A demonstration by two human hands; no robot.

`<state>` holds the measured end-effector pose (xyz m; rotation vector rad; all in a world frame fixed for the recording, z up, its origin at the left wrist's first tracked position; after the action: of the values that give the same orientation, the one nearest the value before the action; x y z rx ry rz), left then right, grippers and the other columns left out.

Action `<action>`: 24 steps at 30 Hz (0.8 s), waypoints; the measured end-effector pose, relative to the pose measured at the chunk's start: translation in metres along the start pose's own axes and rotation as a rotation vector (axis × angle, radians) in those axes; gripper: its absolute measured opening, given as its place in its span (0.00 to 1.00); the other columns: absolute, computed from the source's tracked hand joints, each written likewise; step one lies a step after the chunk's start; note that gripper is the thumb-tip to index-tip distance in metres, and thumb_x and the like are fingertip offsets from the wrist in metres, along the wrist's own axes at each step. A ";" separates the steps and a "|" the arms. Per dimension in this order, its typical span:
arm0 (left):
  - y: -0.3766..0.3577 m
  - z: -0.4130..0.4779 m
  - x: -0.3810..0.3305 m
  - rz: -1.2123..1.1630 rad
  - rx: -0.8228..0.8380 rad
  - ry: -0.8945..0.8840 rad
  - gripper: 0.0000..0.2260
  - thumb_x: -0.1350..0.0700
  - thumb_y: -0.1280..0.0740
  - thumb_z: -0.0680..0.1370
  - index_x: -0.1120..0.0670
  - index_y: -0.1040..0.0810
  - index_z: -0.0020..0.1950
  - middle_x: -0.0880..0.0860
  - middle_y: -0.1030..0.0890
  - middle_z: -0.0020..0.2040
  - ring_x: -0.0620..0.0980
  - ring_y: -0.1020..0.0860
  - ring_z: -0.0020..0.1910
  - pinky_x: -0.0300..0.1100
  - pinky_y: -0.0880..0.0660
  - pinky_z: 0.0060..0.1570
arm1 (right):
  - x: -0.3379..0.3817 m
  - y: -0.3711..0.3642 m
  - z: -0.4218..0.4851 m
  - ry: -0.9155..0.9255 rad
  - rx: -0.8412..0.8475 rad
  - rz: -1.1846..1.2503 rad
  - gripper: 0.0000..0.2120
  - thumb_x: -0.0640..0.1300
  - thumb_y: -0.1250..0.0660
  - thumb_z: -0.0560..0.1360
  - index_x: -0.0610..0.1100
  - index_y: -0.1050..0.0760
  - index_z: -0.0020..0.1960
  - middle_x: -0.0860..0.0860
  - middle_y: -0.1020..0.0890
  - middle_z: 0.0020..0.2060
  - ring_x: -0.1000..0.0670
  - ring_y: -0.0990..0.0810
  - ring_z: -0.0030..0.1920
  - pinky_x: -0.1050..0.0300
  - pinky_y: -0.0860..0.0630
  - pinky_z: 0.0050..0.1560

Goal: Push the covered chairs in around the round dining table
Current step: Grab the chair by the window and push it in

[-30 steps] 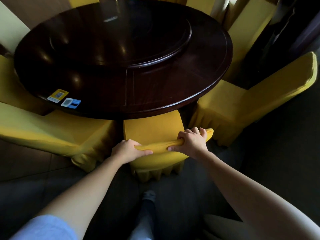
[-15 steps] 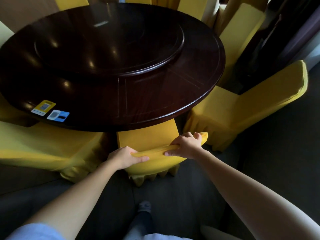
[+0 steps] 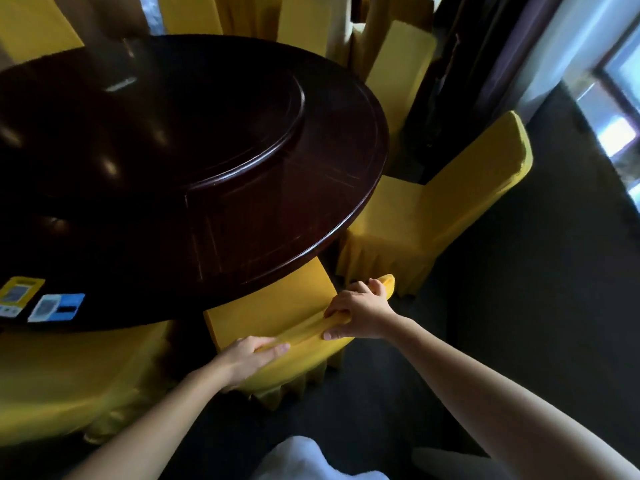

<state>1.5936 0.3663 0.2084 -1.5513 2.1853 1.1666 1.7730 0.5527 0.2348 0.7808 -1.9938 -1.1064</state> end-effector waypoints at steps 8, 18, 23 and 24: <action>0.006 0.048 -0.036 0.196 -0.033 -0.208 0.29 0.35 0.46 0.77 0.44 0.42 0.76 0.46 0.42 0.77 0.47 0.44 0.75 0.53 0.47 0.74 | -0.021 -0.012 -0.027 -0.077 -0.238 -0.034 0.38 0.72 0.47 0.71 0.52 0.39 0.75 0.53 0.35 0.73 0.49 0.45 0.76 0.43 0.56 0.76; -0.032 0.079 -0.148 0.566 -0.052 -0.500 0.31 0.37 0.49 0.79 0.46 0.53 0.78 0.47 0.52 0.79 0.48 0.55 0.77 0.56 0.61 0.73 | -0.073 -0.002 -0.088 -0.427 -0.385 -0.014 0.33 0.65 0.53 0.76 0.55 0.52 0.77 0.52 0.48 0.78 0.46 0.56 0.78 0.39 0.56 0.75; -0.058 0.090 -0.200 0.630 -0.042 -0.559 0.30 0.37 0.50 0.79 0.47 0.53 0.78 0.48 0.53 0.79 0.49 0.56 0.77 0.55 0.60 0.73 | -0.108 0.011 -0.096 -0.526 -0.378 0.001 0.32 0.62 0.46 0.79 0.54 0.52 0.78 0.51 0.48 0.78 0.46 0.56 0.78 0.40 0.55 0.75; -0.062 0.094 -0.209 0.624 -0.029 -0.559 0.30 0.37 0.50 0.79 0.47 0.53 0.78 0.48 0.53 0.79 0.49 0.56 0.77 0.55 0.60 0.74 | -0.116 0.015 -0.096 -0.538 -0.368 0.015 0.32 0.62 0.46 0.79 0.54 0.52 0.78 0.51 0.49 0.78 0.46 0.56 0.78 0.40 0.55 0.75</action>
<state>1.7110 0.5702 0.2388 -0.4264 2.2783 1.5573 1.9137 0.6067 0.2501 0.2888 -2.1082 -1.7486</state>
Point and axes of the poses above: each hand's wrist, its own z-axis towards the middle knuckle, its own y-axis out of the back of the hand, x = y × z, the point moved 1 cm from there along z, towards the middle knuckle
